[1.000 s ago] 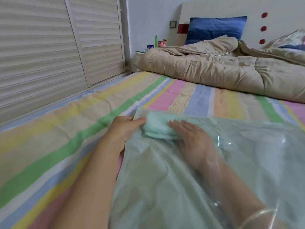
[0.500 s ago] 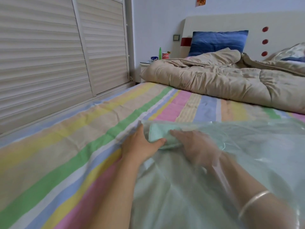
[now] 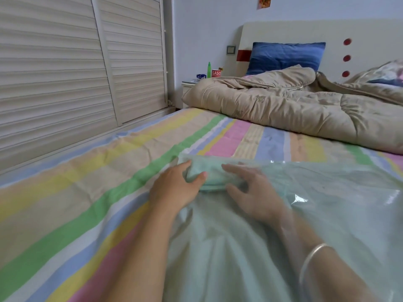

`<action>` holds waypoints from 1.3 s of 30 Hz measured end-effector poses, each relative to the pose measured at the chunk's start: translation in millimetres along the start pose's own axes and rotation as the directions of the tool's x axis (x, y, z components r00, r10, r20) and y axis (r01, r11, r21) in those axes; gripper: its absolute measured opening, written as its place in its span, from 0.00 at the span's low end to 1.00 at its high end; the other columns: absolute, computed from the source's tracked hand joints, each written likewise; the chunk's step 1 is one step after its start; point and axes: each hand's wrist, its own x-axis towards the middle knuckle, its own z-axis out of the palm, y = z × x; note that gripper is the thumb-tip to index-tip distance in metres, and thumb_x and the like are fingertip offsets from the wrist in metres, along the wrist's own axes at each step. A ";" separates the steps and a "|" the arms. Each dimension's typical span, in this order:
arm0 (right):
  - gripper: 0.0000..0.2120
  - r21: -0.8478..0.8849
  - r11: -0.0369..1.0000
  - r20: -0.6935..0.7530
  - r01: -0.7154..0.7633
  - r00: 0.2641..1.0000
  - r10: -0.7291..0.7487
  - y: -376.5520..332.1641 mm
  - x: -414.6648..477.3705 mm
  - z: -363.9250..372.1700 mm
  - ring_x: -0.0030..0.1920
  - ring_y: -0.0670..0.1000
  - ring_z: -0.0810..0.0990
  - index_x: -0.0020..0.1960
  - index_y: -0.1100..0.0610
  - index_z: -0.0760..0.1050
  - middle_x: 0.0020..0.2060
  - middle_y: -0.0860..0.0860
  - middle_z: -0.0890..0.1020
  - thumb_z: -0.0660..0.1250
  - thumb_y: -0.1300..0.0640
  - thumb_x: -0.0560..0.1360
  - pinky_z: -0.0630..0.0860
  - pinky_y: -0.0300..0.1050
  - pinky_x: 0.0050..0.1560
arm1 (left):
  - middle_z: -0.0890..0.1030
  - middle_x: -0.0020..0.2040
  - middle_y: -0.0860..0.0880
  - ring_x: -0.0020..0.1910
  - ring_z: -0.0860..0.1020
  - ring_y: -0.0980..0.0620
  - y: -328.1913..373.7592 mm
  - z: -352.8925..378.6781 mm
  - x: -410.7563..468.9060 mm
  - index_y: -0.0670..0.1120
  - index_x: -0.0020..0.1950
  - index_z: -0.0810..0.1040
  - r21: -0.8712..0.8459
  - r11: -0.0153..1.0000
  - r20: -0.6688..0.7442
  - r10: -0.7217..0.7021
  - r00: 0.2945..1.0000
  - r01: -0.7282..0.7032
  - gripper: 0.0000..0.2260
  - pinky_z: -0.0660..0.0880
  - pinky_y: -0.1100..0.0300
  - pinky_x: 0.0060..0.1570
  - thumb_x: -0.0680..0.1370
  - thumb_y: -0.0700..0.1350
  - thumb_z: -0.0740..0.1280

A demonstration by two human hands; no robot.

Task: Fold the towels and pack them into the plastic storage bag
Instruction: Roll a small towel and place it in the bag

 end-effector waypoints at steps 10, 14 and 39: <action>0.26 -0.129 0.774 -0.186 -0.619 0.782 0.595 39.7 17.1 -4.0 0.67 0.59 0.67 0.68 0.51 0.69 0.65 0.59 0.72 0.62 0.40 0.74 0.60 0.52 0.69 | 0.75 0.68 0.52 0.68 0.72 0.49 -3.8 1.4 4.6 0.56 0.67 0.75 -0.059 0.998 -0.054 -0.016 0.998 0.013 0.21 0.69 0.54 0.66 0.76 0.61 0.64; 0.37 -0.101 0.842 0.060 -0.531 0.841 0.538 29.1 12.8 -33.6 0.72 0.55 0.65 0.73 0.50 0.64 0.72 0.54 0.68 0.66 0.33 0.70 0.60 0.49 0.70 | 0.76 0.67 0.51 0.67 0.72 0.49 -6.3 -1.3 7.0 0.52 0.65 0.76 -0.155 0.986 -0.075 -0.072 0.995 0.060 0.20 0.69 0.54 0.65 0.76 0.58 0.67; 0.35 -0.331 0.903 0.078 -0.275 0.946 0.316 7.3 -14.6 -15.4 0.76 0.60 0.54 0.74 0.41 0.60 0.78 0.59 0.50 0.58 0.29 0.72 0.52 0.50 0.74 | 0.76 0.64 0.48 0.64 0.73 0.47 -4.7 17.4 10.2 0.49 0.66 0.74 -0.304 0.952 -0.194 -0.032 0.980 -0.029 0.26 0.67 0.58 0.59 0.70 0.46 0.76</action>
